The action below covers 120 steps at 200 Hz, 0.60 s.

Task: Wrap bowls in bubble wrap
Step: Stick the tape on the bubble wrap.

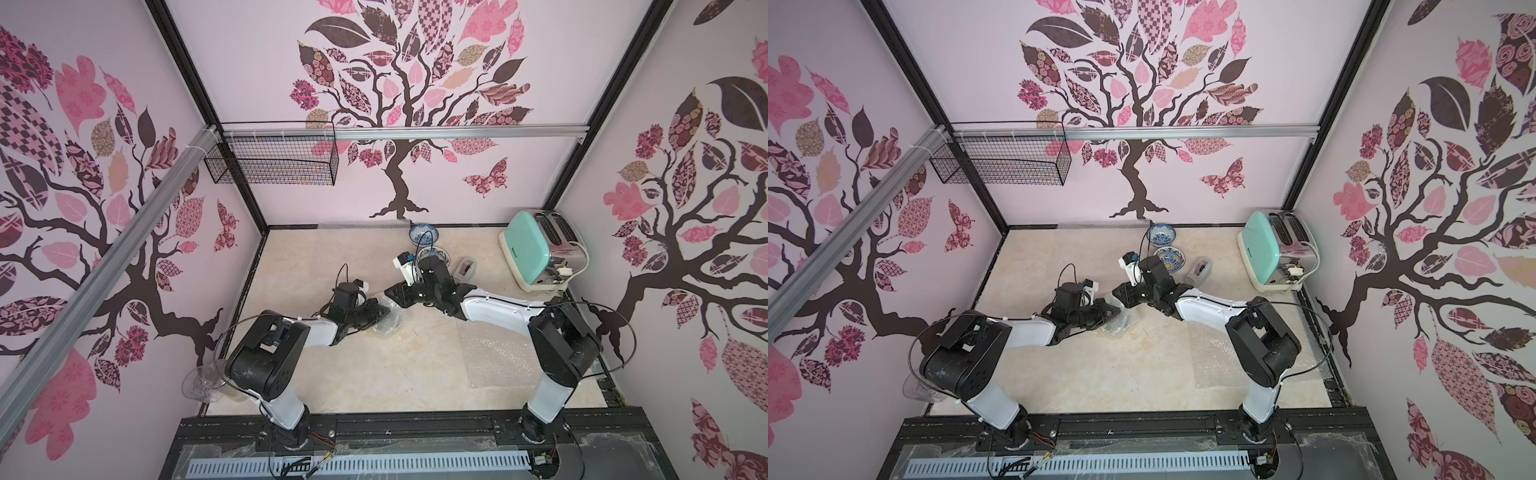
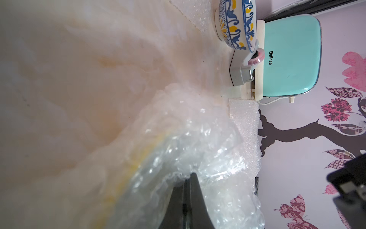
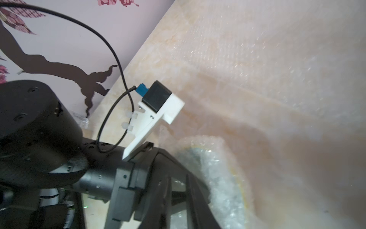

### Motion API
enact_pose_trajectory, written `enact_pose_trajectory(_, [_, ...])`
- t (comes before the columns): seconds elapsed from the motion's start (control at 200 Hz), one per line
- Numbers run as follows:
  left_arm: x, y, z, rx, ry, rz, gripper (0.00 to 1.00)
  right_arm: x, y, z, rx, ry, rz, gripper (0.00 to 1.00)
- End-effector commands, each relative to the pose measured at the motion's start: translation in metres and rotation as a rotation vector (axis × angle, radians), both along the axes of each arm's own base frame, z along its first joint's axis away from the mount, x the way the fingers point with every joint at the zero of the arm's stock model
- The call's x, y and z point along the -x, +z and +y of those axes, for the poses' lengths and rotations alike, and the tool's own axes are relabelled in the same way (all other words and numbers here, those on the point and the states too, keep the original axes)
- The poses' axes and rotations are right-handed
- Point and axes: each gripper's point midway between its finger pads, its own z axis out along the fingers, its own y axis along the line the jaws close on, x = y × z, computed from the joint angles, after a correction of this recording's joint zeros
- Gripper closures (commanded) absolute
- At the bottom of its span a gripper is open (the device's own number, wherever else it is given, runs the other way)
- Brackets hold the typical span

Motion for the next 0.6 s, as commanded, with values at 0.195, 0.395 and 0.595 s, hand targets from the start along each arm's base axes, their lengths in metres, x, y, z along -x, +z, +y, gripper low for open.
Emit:
enact_pose_trajectory(0.195, [0.01, -0.017, 0.007, -0.058, -0.009, 0.047, 1.0, 0.009, -0.036, 0.006, 0.105, 0.085, 0.138, 0.94])
enact_pose_trajectory(0.395, [0.011, -0.017, 0.008, -0.062, -0.01, 0.048, 1.0, -0.006, -0.056, -0.001, 0.205, 0.036, 0.142, 0.94])
enact_pose_trajectory(0.595, [0.011, -0.017, 0.008, -0.064, -0.011, 0.047, 1.0, -0.021, -0.064, -0.001, 0.225, 0.019, 0.132, 0.94])
